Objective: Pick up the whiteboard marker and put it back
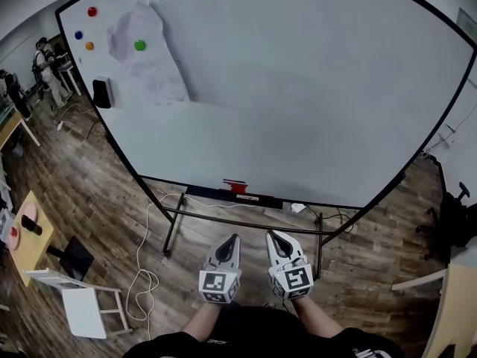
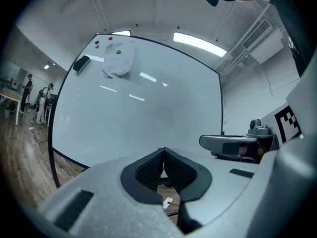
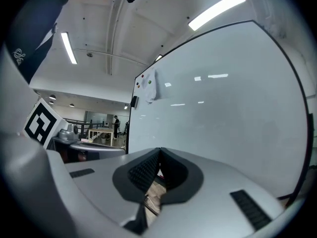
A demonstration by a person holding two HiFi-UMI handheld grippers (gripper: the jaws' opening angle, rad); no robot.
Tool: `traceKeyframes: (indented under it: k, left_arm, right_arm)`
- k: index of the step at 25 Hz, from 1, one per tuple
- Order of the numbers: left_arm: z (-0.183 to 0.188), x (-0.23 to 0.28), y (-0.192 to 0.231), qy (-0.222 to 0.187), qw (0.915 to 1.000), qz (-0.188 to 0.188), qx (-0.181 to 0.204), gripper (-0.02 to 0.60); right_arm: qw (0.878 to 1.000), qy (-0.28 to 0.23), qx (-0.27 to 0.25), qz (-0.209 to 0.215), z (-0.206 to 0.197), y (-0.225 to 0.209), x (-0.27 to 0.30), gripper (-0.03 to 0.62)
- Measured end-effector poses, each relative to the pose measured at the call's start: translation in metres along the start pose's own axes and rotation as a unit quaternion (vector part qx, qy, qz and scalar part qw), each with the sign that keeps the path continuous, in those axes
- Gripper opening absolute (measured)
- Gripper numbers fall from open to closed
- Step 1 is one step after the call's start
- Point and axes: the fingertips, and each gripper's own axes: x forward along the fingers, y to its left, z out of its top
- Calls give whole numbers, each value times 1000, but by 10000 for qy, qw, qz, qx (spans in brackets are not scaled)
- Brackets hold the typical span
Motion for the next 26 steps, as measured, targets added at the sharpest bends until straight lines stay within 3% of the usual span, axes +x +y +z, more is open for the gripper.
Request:
traceKeyframes:
  k: [11,26]
  left_arm:
    - [4,-1,-21,-121,9999,114,37,8]
    - [10,-4,-9,-195,9995,219,94,8]
  right_arm:
    - [9997,-125,-32,227,5,-4,-15,3]
    - [9994,-113,-89,327,5,5,-3,3]
